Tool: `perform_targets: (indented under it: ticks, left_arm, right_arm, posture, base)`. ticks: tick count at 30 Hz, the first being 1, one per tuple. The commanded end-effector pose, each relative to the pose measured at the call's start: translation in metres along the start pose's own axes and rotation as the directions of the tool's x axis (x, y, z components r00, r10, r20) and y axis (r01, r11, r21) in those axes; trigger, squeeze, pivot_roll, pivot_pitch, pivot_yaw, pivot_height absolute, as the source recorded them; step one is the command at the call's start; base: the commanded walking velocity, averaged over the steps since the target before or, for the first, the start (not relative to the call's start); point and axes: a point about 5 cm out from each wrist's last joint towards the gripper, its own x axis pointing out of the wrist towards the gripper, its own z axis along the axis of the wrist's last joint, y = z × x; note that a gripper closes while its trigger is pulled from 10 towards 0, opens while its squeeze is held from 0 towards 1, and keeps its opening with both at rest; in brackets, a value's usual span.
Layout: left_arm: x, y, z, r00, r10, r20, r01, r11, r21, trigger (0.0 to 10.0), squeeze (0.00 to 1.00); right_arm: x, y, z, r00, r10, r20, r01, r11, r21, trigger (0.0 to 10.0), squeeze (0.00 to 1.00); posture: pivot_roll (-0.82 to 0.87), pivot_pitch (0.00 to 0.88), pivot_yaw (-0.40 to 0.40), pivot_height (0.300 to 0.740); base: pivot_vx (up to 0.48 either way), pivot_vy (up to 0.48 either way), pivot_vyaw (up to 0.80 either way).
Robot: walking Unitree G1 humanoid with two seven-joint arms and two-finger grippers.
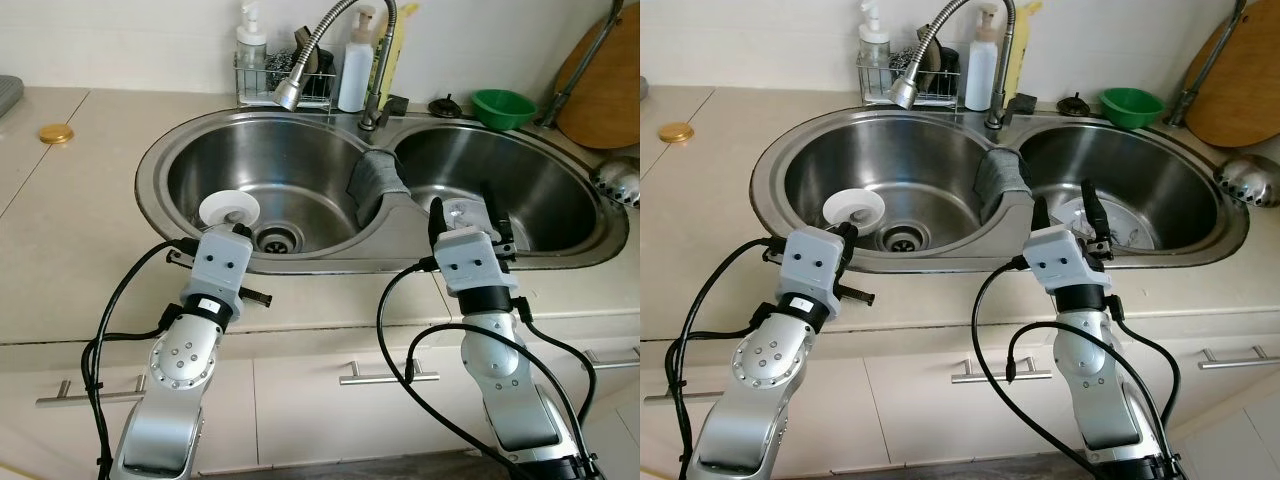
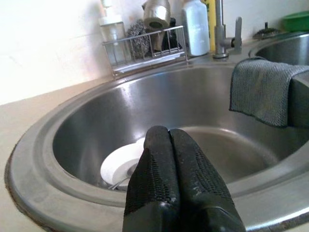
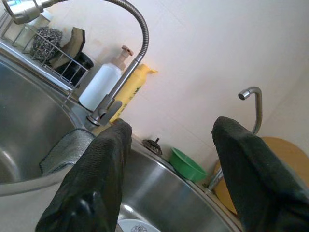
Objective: Kitchen organization
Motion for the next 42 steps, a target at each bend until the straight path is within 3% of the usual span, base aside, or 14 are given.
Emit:
perform_targets:
  ticks: [1, 10, 24, 42]
  left_arm:
    - [-0.002, -0.004, 0.003, 1.0, -0.006, 0.014, 0.006, 1.0, 0.002, 10.0, 0.0]
    - [0.008, -0.01, 0.005, 0.997, -0.067, 0.034, 0.067, 0.998, -0.003, 10.0, 0.0]
    - [0.027, -0.033, 0.011, 0.974, -0.218, 0.068, 0.22, 0.975, -0.032, 10.0, 0.0]
    - [0.03, -0.037, 0.012, 0.965, -0.249, 0.078, 0.252, 0.967, -0.041, 10.0, 0.0]
  right_arm:
    - [0.002, -0.001, -0.001, 1.0, 0.0, 0.01, 0.0, 1.0, 0.007, 10.0, 0.0]
    - [-0.003, -0.013, -0.004, 0.999, -0.046, -0.005, 0.046, 0.998, -0.033, 10.0, 0.0]
    - [-0.035, -0.039, -0.009, 0.981, -0.174, -0.081, 0.163, 0.978, -0.128, 10.0, 0.0]
    - [-0.041, -0.043, -0.007, 0.977, -0.184, -0.105, 0.168, 0.975, -0.148, 10.0, 0.0]
  posture:
    - [0.23, 0.0, -0.135, 0.74]
    - [0.16, 0.0, -0.065, 0.74]
    - [0.01, 0.0, 0.058, 0.74]
    - [0.01, 0.0, 0.047, 0.74]
  base:
    - [0.0, 0.0, 0.0]
    - [0.0, 0.0, 0.0]
    - [0.0, 0.0, 0.0]
    - [0.0, 0.0, 0.0]
